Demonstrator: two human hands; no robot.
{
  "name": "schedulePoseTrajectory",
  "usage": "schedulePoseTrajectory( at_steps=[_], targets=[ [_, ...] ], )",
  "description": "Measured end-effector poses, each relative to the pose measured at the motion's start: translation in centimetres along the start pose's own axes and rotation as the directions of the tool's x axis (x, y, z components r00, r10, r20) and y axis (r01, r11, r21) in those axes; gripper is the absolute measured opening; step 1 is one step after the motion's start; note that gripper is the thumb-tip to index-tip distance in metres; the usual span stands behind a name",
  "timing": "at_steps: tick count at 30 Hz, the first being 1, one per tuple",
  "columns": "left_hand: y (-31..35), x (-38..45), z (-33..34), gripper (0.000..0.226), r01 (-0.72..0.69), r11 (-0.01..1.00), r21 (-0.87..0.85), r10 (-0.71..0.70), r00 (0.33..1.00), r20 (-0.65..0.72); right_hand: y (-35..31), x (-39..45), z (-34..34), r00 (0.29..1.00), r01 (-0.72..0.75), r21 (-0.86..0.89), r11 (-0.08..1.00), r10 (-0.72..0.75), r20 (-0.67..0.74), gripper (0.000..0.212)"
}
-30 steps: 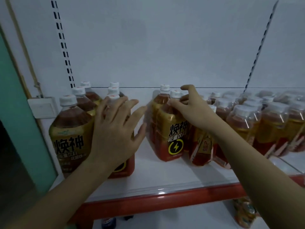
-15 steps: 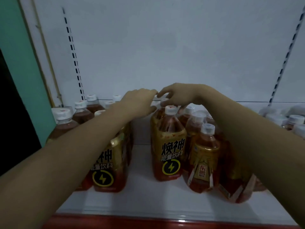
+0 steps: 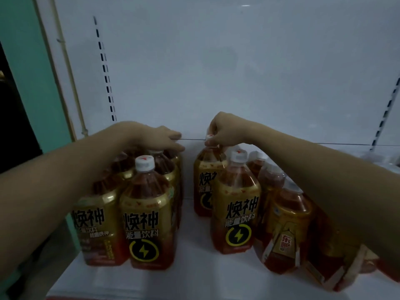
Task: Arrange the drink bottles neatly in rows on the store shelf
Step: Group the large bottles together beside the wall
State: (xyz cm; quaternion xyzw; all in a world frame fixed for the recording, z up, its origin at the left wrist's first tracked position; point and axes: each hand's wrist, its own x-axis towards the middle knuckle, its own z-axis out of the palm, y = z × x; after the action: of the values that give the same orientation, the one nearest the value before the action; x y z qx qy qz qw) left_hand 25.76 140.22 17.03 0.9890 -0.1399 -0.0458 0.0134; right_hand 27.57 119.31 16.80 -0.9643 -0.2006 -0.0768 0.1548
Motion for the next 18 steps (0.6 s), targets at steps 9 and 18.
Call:
schedulePoseTrajectory(
  at_steps=[9, 18],
  targets=[
    [-1.8, 2.2, 2.6, 0.055, 0.035, 0.887, -0.461, -0.05, 0.999, -0.02, -2.8, 2.4, 1.4, 0.997, -0.063, 0.073, 0.995, 0.059, 0.052, 0.031],
    [-1.2, 1.5, 1.8, 0.045, -0.138, 0.981, 0.134, 0.139, 0.99, 0.002, -2.8, 1.4, 1.9, 0.996, -0.052, 0.09, 0.995, 0.046, 0.07, 0.033]
  ],
)
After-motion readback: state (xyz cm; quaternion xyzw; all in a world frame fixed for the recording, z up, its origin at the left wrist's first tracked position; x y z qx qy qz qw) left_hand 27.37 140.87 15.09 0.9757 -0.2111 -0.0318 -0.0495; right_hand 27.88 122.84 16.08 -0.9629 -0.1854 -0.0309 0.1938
